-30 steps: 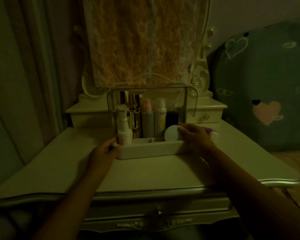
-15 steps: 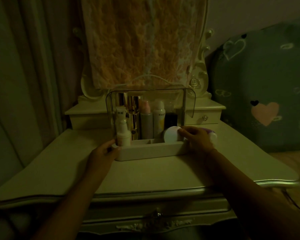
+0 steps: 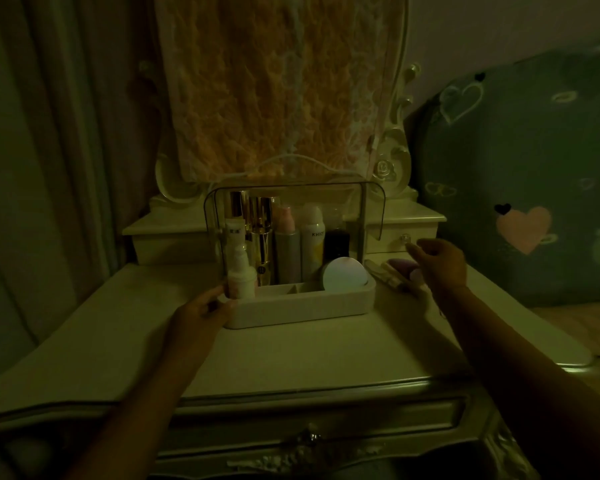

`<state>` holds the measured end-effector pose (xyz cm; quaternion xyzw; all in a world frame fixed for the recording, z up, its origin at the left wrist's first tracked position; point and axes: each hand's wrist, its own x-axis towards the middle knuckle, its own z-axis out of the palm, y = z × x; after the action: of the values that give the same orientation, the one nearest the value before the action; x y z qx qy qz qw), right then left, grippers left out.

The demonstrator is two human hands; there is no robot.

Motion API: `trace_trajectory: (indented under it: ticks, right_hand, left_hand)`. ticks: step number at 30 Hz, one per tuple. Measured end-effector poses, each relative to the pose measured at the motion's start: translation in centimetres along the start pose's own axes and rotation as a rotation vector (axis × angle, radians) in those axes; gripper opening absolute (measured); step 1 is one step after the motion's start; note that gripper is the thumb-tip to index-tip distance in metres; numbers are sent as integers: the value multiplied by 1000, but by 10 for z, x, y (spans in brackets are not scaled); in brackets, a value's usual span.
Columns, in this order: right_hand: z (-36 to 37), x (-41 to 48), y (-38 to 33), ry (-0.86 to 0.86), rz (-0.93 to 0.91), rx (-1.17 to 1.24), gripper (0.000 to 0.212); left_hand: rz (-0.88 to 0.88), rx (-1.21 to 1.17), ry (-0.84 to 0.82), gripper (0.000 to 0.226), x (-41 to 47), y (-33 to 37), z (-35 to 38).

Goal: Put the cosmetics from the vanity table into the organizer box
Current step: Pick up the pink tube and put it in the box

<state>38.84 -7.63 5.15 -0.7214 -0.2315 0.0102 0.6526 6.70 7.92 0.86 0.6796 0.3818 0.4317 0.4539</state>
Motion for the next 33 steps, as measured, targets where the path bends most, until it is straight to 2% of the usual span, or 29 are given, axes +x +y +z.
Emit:
trace_trajectory:
  ticks: [2,4,7,9,15,19,26,30,33]
  right_hand:
    - [-5,15,10,-19,110,-304,54]
    - [-5,20,17,-78,224,-487,70]
    - [-1,22,21,-123,267,-510,70]
    - [3,23,23,-133,256,-518,59]
    - [7,21,21,-132,251,-460,25]
    - [4,18,21,-97,242,-438,33]
    - [-5,9,20,-16,141,-298,35]
    - [-13,-11,8,-3,100,-28,41]
    - [-23,-33,1,-47,160,204,45]
  left_hand:
    - [-4,-10,5,42,0,1,0]
    - [3,-9,8,42,0,1,1]
    - [19,-8,7,42,-1,2,1]
    - [23,-8,-1,41,0,1,0]
    - [12,-32,11,40,2,0,1]
    - [11,-18,21,39,3,-1,0]
    - [-6,-34,3,43,3,-2,1]
    - [2,-33,5,41,3,-2,1]
    - [9,-47,1,41,3,-4,1]
